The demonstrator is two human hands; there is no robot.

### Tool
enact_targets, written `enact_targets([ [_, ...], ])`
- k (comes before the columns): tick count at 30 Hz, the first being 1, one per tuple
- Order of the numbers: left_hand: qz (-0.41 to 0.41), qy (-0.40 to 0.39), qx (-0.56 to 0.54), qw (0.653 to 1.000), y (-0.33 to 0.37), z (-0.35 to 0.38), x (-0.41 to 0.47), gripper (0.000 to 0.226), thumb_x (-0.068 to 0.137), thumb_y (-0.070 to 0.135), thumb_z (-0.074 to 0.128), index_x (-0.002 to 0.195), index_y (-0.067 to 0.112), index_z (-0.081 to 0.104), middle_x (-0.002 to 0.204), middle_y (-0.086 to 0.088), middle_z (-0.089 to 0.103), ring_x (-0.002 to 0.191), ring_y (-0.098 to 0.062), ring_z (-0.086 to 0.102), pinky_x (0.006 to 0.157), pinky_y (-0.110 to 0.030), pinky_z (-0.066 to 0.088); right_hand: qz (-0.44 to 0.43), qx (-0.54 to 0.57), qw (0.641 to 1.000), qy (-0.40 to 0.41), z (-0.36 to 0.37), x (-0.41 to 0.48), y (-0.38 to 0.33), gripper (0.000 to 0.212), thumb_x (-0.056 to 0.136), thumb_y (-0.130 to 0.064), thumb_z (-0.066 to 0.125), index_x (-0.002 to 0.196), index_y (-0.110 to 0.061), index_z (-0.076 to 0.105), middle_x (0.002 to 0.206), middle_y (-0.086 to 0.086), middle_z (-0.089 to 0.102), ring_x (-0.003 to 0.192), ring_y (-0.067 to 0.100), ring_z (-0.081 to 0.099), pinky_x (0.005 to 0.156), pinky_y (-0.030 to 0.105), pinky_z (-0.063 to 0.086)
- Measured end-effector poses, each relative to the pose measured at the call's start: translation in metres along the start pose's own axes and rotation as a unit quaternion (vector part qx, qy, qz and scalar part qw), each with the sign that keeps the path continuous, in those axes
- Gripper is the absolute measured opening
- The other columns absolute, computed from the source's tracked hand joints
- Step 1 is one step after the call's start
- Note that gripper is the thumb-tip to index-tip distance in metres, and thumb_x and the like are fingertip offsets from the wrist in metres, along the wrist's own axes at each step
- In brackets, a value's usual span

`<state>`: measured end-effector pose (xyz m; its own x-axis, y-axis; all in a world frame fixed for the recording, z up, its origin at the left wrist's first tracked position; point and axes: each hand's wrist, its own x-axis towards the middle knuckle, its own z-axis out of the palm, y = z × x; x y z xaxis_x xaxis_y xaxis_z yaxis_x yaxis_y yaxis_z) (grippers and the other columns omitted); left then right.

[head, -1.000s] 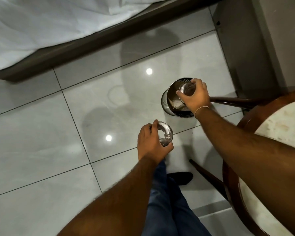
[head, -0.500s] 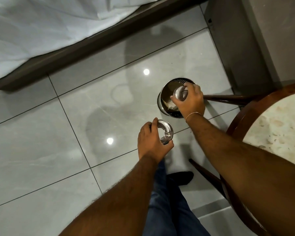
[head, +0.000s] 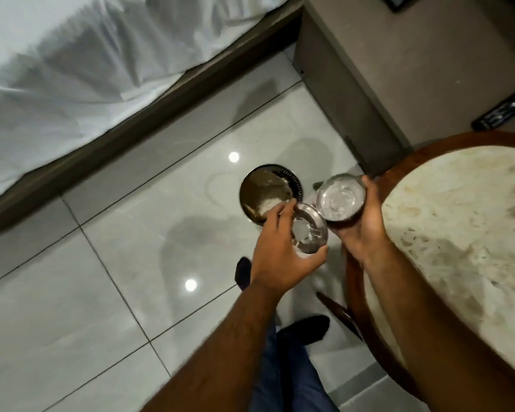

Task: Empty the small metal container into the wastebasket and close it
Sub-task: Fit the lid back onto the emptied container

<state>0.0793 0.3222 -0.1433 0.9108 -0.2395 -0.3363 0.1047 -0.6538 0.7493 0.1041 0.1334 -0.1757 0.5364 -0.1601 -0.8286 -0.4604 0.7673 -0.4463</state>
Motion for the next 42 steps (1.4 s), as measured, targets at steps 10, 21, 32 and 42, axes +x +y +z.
enact_targets([
  [10,0.243,-0.189,0.056,0.95,0.143,0.079,0.003,0.115,0.074,0.055,0.09,0.167,0.017,0.034,0.16,-0.005,0.041,0.142,-0.023,0.052,0.114,-0.039,0.051,-0.038,0.12,0.992,0.016,-0.131,-0.106,-0.038,0.053,0.106,-0.057,0.048,0.123,-0.02,0.082,0.125,0.007,0.082,0.111,0.022,0.079,0.09,0.035,0.066],
  [21,0.309,-0.322,0.076,0.892,0.207,0.177,-0.049,0.111,0.072,0.051,0.091,0.165,0.025,0.036,0.16,0.006,0.034,0.128,-0.011,0.06,0.096,-0.022,0.057,-0.103,0.243,0.964,0.014,-0.247,-0.151,-0.034,0.059,0.095,-0.063,0.066,0.132,-0.018,0.077,0.13,0.006,0.08,0.119,0.022,0.076,0.092,0.035,0.064],
  [32,0.376,-0.34,0.134,0.851,0.231,0.242,-0.075,0.108,0.069,0.036,0.099,0.157,0.001,0.048,0.152,-0.016,0.054,0.135,-0.027,0.061,0.104,-0.037,0.058,-0.087,0.303,0.948,0.048,-0.318,-0.155,-0.033,0.062,0.097,-0.067,0.062,0.136,-0.021,0.075,0.138,0.005,0.076,0.126,0.021,0.072,0.105,0.035,0.059],
  [42,0.386,-0.312,0.224,0.838,0.221,0.282,-0.033,0.119,0.066,0.068,0.083,0.161,0.009,0.04,0.151,-0.015,0.051,0.13,-0.032,0.06,0.096,-0.034,0.052,-0.088,0.245,0.962,0.085,-0.33,-0.151,-0.051,0.074,0.104,-0.075,0.033,0.134,-0.021,0.073,0.129,0.009,0.081,0.111,0.019,0.079,0.084,0.034,0.066],
])
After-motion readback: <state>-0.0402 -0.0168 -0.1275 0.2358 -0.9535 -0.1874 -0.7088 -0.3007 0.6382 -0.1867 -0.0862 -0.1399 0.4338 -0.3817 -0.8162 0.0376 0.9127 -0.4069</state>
